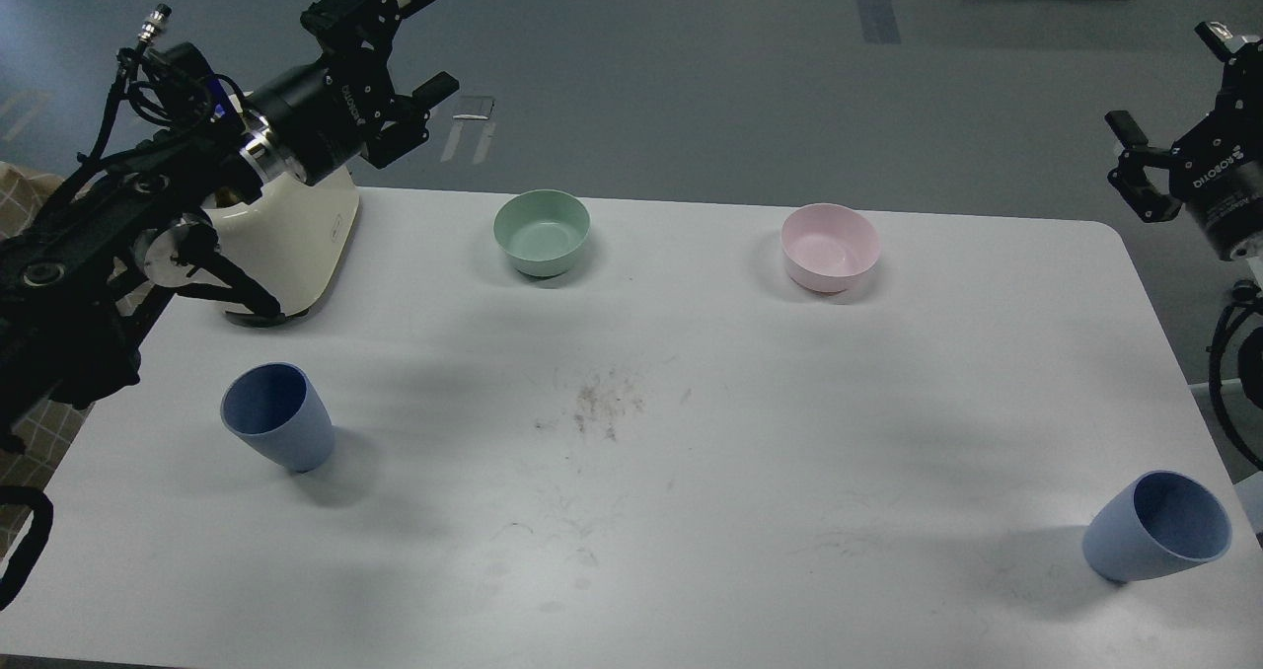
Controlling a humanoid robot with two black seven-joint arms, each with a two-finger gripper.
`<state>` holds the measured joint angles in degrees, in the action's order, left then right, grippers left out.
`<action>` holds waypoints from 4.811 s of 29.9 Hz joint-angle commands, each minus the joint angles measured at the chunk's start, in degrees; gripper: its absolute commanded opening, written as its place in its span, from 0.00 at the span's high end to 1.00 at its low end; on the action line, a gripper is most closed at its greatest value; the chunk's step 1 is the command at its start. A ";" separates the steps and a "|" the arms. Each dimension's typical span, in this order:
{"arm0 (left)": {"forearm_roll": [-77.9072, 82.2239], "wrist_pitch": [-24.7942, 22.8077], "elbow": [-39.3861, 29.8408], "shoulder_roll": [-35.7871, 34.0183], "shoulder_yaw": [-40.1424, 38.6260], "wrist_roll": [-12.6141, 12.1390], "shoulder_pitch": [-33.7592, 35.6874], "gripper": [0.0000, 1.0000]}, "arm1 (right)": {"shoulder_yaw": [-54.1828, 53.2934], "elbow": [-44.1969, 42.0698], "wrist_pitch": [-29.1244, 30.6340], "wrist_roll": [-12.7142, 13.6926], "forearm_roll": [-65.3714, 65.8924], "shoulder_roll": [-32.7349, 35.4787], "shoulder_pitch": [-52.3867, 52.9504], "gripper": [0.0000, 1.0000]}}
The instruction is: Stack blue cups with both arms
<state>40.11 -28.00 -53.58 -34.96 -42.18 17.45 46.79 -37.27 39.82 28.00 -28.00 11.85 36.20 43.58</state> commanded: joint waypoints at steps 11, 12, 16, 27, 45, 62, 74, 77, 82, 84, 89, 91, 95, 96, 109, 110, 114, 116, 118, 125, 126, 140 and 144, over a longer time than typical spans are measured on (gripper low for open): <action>27.20 0.00 -19.43 -25.04 1.05 0.57 -1.61 0.03 | 0.00 0.08 0.00 0.00 0.01 -0.16 0.54 0.00; 27.48 0.00 -20.50 -26.55 1.22 0.57 -2.05 0.03 | 0.00 0.08 0.00 0.00 0.01 -0.16 0.54 0.00; 31.59 0.00 -26.12 -35.68 3.06 1.53 -5.04 0.03 | 0.00 0.43 0.00 0.00 0.10 -0.78 0.63 0.00; 48.47 0.00 -28.60 -44.85 14.31 10.24 -6.19 0.04 | 0.09 0.52 0.00 0.00 0.19 -1.48 1.07 0.00; 56.48 0.00 -24.55 -39.14 25.84 10.24 -6.28 0.04 | 0.09 0.96 0.00 0.00 0.28 -2.01 0.54 0.00; 56.39 0.00 -21.66 -33.86 25.92 10.06 -6.28 0.24 | 0.09 0.96 0.00 0.00 0.28 -1.75 0.10 0.00; 57.10 0.00 -19.46 -32.01 26.10 9.80 -6.45 0.96 | 0.09 1.31 0.00 0.00 0.19 -1.40 -0.07 0.00; 57.19 0.00 -19.10 -32.01 26.10 9.10 -6.37 1.00 | 0.09 1.31 0.00 0.00 0.19 -1.40 -0.07 0.00; 57.19 0.00 -19.28 -32.45 25.92 8.04 -6.28 1.00 | 0.09 1.31 0.00 0.00 0.28 -1.57 -0.07 0.00; 57.19 0.00 -19.89 -32.89 25.92 8.13 -6.01 1.00 | 0.09 1.40 0.00 0.00 0.28 -1.57 -0.07 0.00; 57.10 0.00 -22.61 -33.24 25.04 8.39 -3.30 1.00 | 0.00 1.40 0.00 0.00 0.19 -1.22 0.71 0.00; 57.10 0.00 -26.30 -34.21 25.13 8.39 1.00 1.00 | -0.17 1.49 0.00 0.00 0.27 -0.87 1.68 0.00; 57.10 0.00 -33.68 -33.25 25.13 8.04 11.10 1.00 | 0.00 1.66 0.00 0.00 0.28 0.71 7.38 0.00; 57.10 0.00 -33.69 -33.24 25.13 8.04 11.13 1.00 | 0.00 1.66 0.00 0.00 0.28 0.71 7.40 0.00; 60.43 0.00 -31.15 -3.29 26.62 -1.89 21.41 1.00 | 14.68 1.58 0.00 0.00 5.11 0.01 27.52 0.00; 62.35 0.00 -29.58 -0.40 27.58 -1.98 21.41 1.00 | 15.03 1.58 0.00 0.00 5.11 0.01 28.13 0.00; 66.59 0.00 -24.65 6.82 31.36 -1.98 22.20 1.00 | 15.21 1.58 0.00 0.00 5.20 0.01 29.10 0.00; 66.85 0.00 -22.37 9.89 33.82 -2.06 23.16 1.00 | 15.21 1.58 0.00 0.00 5.20 0.01 29.28 0.00; 66.85 0.00 -20.44 12.44 35.84 -2.06 23.78 1.00 | 15.29 1.58 0.00 0.00 5.20 0.01 29.28 0.00; 67.03 0.00 -15.24 18.70 39.45 -2.94 23.87 1.00 | 17.14 1.75 0.00 0.00 5.11 -0.08 29.19 0.00; 67.03 0.00 -13.76 19.57 40.24 -2.94 23.87 1.00 | 17.23 1.75 0.00 0.00 5.11 -0.08 29.19 0.00; 66.59 0.00 -12.07 20.55 42.62 -2.94 22.73 1.00 | 17.32 1.58 0.00 0.00 5.11 -1.04 28.31 0.00; 66.50 0.00 -11.98 20.55 42.62 -2.94 21.85 1.00 | 17.32 1.58 0.00 0.00 5.11 -0.78 28.05 0.00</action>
<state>106.67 -28.00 -65.64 -14.36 0.43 14.49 69.26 -19.95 41.40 27.99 -28.00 16.96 35.14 71.88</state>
